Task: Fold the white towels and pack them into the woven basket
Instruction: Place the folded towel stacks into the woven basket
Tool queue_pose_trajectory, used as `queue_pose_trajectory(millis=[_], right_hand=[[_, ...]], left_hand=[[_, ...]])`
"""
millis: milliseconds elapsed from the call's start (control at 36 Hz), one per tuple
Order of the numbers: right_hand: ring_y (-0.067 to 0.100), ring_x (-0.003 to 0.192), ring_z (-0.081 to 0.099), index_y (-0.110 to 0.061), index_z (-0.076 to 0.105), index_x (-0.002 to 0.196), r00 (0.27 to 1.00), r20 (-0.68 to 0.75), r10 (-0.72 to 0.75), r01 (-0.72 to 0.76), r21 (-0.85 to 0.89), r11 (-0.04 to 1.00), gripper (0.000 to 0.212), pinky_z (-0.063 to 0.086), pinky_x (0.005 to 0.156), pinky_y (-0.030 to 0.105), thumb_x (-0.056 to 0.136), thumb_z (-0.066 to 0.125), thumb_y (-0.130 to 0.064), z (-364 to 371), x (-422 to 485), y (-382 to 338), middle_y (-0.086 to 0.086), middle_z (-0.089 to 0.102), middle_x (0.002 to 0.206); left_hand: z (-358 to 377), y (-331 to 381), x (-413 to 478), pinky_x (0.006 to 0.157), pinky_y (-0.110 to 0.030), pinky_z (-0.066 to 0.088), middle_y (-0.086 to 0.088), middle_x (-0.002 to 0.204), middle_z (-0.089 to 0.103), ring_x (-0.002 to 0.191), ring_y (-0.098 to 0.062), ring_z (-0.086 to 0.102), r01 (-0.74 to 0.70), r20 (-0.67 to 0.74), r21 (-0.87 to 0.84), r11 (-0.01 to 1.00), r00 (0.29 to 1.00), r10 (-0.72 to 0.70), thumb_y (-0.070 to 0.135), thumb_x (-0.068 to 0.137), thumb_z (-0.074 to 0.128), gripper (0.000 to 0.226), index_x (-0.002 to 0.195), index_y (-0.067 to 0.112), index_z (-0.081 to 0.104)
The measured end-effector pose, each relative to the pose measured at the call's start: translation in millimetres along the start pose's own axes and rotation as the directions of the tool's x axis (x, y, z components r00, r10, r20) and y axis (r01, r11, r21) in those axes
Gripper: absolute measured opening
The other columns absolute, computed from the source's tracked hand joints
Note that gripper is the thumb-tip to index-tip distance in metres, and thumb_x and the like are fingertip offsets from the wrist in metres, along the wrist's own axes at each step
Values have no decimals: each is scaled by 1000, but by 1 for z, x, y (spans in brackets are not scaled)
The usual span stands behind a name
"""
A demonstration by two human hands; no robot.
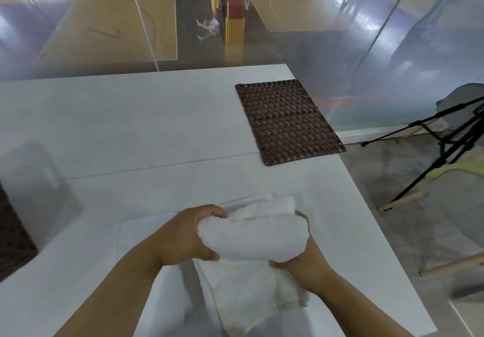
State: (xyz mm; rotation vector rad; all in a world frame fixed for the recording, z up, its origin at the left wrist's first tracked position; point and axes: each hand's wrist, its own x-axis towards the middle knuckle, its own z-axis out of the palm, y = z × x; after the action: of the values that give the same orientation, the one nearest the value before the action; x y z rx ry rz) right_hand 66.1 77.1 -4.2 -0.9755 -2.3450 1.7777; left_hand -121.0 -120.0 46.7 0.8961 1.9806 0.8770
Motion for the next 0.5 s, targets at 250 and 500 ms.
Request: queue_pose_trajectory(millis=[250,500], right_hand=[[15,97,60,-25,61,103,989,54,137,-130,-121,984,53,52,74,25,56,84,-16,-3,9,-6,-6,65,102],[11,92,59,-26,51,108,964,68,258,-253,-74,965,57,48,72,30,60,82,-26,2,19,-14,-9,62,103]], left_hand=[[17,-8,-11,85,-24,52,13,109,69,101,-7,64,99,-112,-492,865,978,-176,39,42,91,81,117,28,61],[40,-11,-17,91,-27,49,12,125,60,113,-6,57,193,-60,-590,784,958,-281,34,63,82,84,134,35,38]])
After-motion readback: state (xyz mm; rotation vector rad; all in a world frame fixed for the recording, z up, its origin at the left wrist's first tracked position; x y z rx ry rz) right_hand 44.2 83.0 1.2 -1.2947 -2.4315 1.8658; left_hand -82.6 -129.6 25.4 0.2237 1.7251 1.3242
